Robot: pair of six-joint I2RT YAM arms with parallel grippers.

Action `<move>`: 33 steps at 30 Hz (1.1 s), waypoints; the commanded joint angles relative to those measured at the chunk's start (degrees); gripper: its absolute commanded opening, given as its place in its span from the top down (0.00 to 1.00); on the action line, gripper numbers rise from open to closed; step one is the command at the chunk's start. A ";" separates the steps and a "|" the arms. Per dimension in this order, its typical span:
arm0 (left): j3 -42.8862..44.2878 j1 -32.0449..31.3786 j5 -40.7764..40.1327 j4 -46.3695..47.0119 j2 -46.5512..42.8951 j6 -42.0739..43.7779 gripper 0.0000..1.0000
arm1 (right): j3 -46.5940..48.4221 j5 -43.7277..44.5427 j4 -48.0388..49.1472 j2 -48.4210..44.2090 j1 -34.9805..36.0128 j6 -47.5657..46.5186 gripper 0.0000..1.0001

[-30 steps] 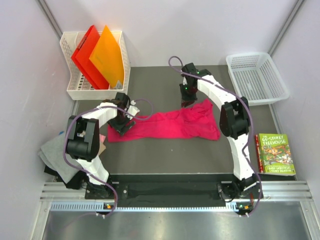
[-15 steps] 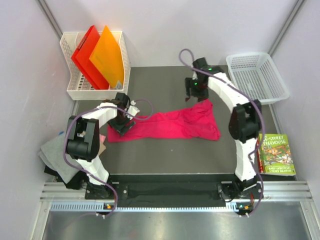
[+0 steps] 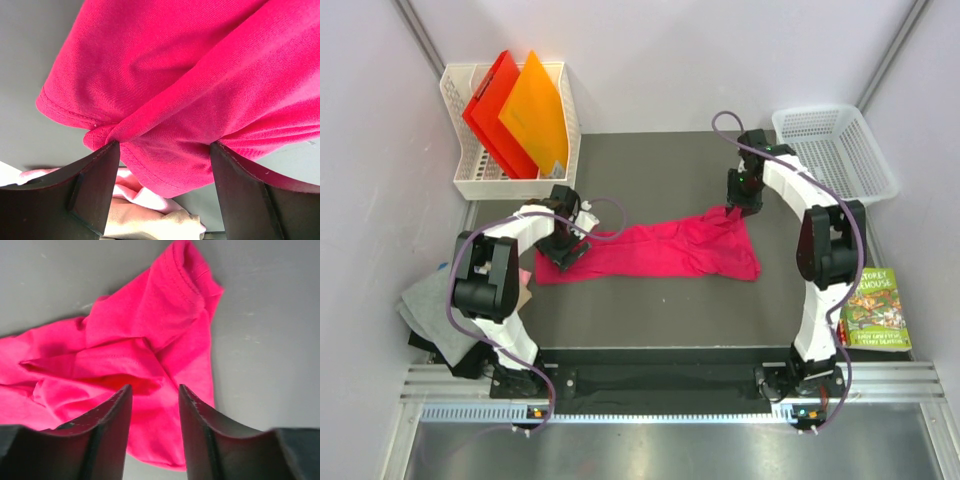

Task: Fold and stack the t-shirts
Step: Fold the other side of the tshirt into a rectangle

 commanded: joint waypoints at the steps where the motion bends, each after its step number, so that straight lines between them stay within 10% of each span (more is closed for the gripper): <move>1: -0.18 0.81 -1.74 -3.05 -0.14 0.46 0.22 | 1.69 -3.73 1.47 2.49 0.43 0.86 0.60; 13: -1.24 1.07 -2.71 -2.17 -0.93 1.34 0.22 | -0.51 -7.42 3.40 5.84 0.52 2.00 0.66; 19: -0.62 1.16 -2.62 -2.43 -0.66 1.26 0.22 | -0.25 -7.69 3.85 6.28 0.70 2.27 0.89; 33: -1.15 1.25 -1.74 -2.34 -0.49 1.08 0.22 | 25.85 -4.70 -5.38 12.07 0.61 1.74 1.00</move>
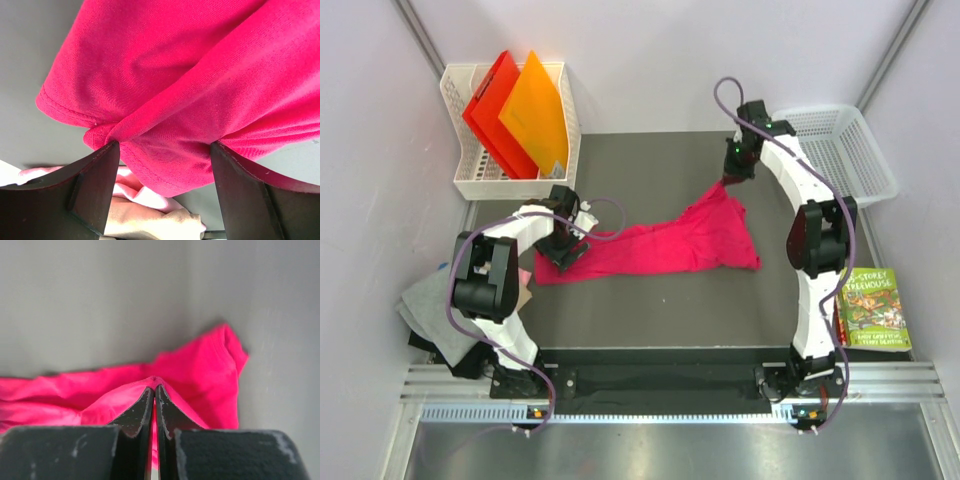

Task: Fold and stack the t-shirts
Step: Fold the other side of the tshirt into a rectangle

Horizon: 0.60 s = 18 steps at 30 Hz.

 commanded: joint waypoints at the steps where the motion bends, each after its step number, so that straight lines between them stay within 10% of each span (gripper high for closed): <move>1: -1.08 0.94 -1.55 -2.30 -0.55 0.97 0.22 | 8.13 -0.68 -2.72 3.80 0.52 -0.10 1.00; 4: -1.08 0.94 -1.55 -2.47 -0.82 1.06 0.22 | 6.65 -2.34 -2.37 5.12 0.52 0.52 0.94; 6: -0.99 0.94 -1.64 -2.47 -1.08 1.14 0.22 | 3.75 -2.44 -2.01 5.39 0.69 0.52 0.67; 11: -1.35 0.94 -1.46 -2.65 -0.91 1.15 0.22 | 1.01 2.73 -2.89 4.60 0.52 0.25 0.41; 18: -1.26 0.94 -1.11 -3.00 -0.64 0.88 0.23 | 0.93 9.86 -2.45 -2.16 1.57 -0.71 0.37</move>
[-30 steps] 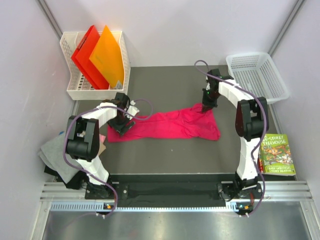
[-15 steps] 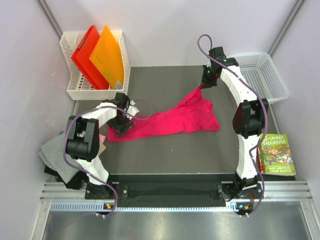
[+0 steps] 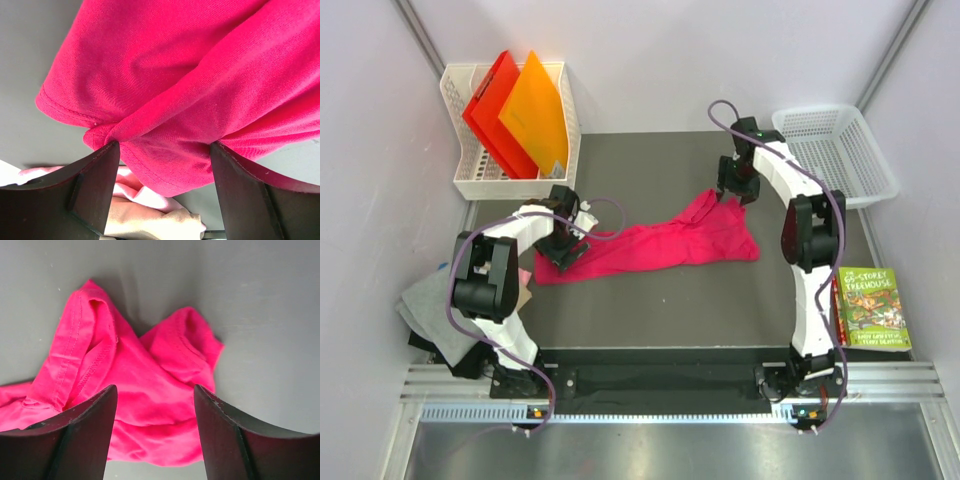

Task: Fold and stack the t-shirts
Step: Fold the other side of the tshirt into a rectangle

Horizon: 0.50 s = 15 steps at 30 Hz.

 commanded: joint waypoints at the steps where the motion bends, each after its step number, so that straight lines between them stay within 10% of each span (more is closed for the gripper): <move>1: -1.15 0.92 -1.04 -3.05 -0.56 0.88 0.23 | -0.10 4.84 0.74 -8.35 1.97 -1.00 0.38; 15: -1.59 0.92 -1.83 -2.61 -0.64 1.49 0.23 | -39.12 1.85 9.44 -25.69 9.18 7.70 0.45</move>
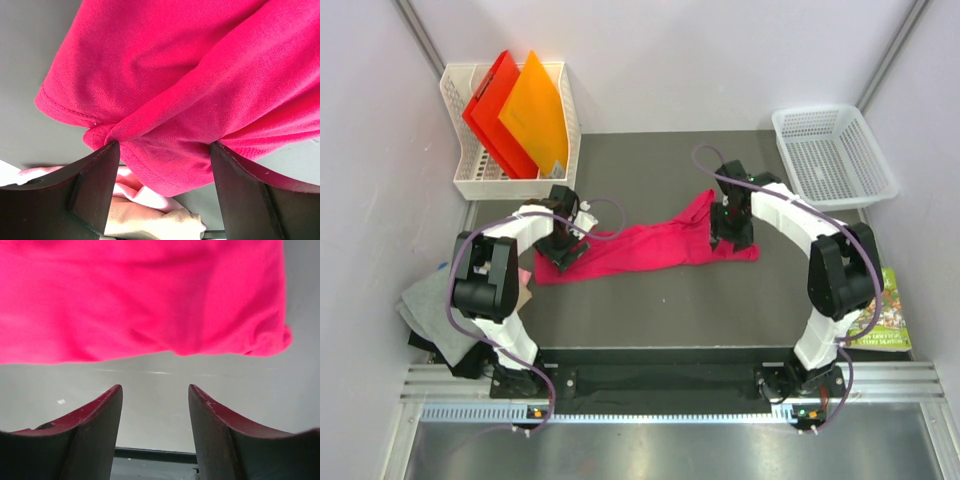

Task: Fold and stack the t-shirts
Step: Fold the other side of the tshirt into a rectangle

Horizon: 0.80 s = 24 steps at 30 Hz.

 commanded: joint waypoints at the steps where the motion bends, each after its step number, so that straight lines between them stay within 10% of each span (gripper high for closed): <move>1: -1.50 0.86 -2.31 -2.59 -0.64 1.58 0.23 | -5.34 0.19 6.24 1.81 -1.16 2.79 0.46; 24: 0.86 3.76 -1.62 -6.26 -3.72 2.55 0.23 | 15.40 -12.46 -6.85 7.71 -2.39 0.58 0.49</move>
